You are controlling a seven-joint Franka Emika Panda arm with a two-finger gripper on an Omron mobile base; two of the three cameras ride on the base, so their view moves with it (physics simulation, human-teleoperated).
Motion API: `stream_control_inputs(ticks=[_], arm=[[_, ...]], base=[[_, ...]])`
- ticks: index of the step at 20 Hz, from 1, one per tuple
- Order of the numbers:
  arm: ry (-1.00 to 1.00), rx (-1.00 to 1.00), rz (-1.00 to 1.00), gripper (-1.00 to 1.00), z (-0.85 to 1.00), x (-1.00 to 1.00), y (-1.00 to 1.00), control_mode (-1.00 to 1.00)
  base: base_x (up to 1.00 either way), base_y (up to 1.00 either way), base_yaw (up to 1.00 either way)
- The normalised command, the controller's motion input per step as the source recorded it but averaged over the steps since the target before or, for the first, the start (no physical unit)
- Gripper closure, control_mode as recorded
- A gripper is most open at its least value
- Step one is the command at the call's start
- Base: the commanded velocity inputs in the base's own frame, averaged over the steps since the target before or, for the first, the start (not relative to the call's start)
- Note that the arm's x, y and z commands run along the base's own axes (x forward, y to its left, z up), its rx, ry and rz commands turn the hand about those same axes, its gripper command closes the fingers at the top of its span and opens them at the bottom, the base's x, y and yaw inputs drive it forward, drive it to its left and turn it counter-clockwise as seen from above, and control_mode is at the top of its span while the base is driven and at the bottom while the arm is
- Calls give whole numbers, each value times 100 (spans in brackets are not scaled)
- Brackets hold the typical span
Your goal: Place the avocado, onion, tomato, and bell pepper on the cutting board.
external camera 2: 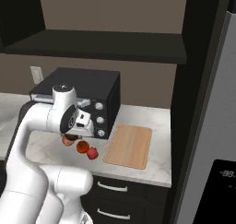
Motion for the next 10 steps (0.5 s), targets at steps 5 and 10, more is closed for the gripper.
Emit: stream_control_inputs(ticks=[5, 10], arm=[[0, 0, 0, 100, 3, 0, -84, -100], [0, 0, 0, 100, 1, 11, -81, -100]], base=[[0, 0, 0], [0, 0, 0]])
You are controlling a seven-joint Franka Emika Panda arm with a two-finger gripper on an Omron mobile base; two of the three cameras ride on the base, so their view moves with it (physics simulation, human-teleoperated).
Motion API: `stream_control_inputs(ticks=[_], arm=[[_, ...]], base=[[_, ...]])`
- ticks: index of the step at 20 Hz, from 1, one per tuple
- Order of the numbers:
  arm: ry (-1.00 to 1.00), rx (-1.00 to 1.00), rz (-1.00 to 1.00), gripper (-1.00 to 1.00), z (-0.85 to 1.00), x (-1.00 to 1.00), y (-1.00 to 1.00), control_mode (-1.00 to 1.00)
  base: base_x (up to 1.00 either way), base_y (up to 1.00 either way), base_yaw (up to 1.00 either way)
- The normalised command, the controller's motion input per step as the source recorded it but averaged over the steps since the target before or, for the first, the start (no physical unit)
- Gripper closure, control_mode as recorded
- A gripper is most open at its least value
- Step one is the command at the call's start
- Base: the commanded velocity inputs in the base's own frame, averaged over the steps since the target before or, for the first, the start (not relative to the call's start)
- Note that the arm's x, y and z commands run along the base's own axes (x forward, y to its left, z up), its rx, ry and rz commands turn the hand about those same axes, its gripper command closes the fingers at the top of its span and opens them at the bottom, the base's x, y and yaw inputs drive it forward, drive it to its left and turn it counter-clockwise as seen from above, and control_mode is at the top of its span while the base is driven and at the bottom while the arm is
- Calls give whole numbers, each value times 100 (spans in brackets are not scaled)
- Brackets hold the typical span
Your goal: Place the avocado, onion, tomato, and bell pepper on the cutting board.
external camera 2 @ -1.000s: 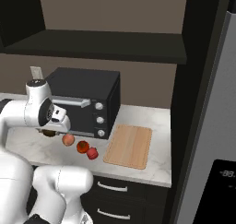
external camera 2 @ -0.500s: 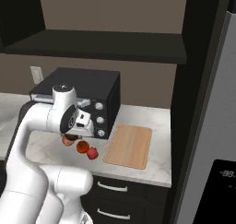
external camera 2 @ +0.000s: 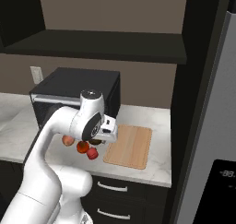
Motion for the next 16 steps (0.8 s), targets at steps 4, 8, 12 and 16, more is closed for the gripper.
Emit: stream_control_inputs(ticks=[4, 8, 12, 16], arm=[[0, 3, 0, 100, 0, 57, -67, -100], [0, 4, 0, 100, 0, 62, -62, -100], [0, 3, 2, 100, 0, 63, -41, -100], [0, 0, 7, 100, -20, 63, -10, -100]], base=[[0, 0, 0], [0, 0, 0], [0, 0, 0], [0, 0, 0]])
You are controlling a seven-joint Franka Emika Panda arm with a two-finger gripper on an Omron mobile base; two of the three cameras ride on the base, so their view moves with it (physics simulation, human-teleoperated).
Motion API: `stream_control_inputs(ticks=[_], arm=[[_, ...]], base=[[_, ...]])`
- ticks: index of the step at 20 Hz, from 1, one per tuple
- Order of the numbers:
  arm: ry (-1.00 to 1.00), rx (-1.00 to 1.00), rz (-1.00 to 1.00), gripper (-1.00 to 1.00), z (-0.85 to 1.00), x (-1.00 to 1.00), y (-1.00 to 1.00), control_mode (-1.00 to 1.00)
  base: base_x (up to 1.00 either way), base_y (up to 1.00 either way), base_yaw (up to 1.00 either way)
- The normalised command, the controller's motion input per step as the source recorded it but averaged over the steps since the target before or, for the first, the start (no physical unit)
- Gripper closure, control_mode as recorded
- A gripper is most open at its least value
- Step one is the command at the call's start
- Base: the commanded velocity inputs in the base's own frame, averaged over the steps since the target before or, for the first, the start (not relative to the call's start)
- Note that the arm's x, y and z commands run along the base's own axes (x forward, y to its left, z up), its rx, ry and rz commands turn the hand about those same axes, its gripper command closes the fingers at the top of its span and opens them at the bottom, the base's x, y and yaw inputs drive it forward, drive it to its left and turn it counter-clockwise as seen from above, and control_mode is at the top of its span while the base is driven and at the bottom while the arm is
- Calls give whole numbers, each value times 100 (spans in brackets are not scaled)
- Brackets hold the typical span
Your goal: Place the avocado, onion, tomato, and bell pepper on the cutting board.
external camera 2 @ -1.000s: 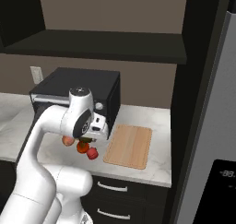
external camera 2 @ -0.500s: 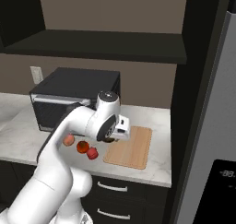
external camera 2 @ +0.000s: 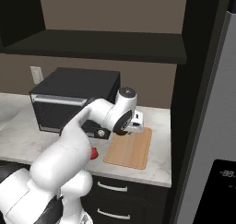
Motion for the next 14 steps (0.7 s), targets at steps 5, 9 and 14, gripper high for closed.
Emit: stream_control_inputs(ticks=[5, 9, 14], arm=[[0, 0, 5, 100, -32, 40, -1, -100], [0, 0, 4, 100, -29, 34, 0, -100], [0, 0, 2, 100, -19, 39, 0, -100]], base=[[0, 0, 0], [0, 0, 0], [0, 0, 0]])
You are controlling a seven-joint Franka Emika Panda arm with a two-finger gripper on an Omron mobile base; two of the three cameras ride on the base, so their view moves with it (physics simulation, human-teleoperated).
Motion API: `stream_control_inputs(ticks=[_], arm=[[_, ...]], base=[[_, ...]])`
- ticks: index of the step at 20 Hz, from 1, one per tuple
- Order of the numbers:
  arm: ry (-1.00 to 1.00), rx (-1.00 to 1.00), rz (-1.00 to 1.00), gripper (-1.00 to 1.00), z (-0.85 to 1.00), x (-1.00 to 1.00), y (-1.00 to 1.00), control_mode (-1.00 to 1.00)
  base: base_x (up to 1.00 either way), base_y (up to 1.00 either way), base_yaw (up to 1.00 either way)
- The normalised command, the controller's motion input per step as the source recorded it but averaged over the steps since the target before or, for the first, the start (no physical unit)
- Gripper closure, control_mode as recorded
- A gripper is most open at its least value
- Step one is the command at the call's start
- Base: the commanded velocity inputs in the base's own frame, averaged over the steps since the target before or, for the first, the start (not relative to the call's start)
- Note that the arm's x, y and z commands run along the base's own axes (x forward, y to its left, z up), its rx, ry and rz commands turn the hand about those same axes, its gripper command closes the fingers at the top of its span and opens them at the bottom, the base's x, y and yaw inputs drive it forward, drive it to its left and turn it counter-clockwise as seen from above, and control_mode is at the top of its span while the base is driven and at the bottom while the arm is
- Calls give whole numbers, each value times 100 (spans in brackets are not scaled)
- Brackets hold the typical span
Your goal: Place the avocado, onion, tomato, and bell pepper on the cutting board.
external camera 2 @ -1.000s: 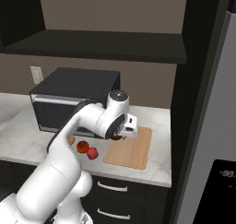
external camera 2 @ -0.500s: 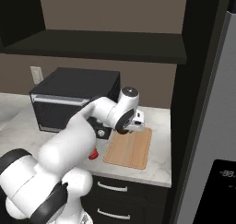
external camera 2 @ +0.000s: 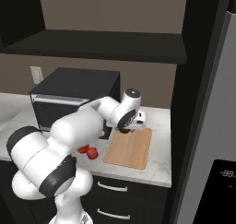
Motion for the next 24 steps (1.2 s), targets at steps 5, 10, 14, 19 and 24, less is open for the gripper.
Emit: stream_control_inputs(ticks=[5, 10, 14, 19, 24], arm=[[0, 0, 1, 100, -19, 37, 0, -100], [0, 0, 2, 100, -19, 23, 0, -100], [-3, 0, 3, 100, -16, 5, 0, -100], [-3, 0, 4, 100, -13, 0, 0, -100], [0, 0, 5, 100, -18, 0, 0, -100]], base=[[0, 0, 0], [0, 0, 0], [0, 0, 0], [0, 0, 0], [0, 0, 0]])
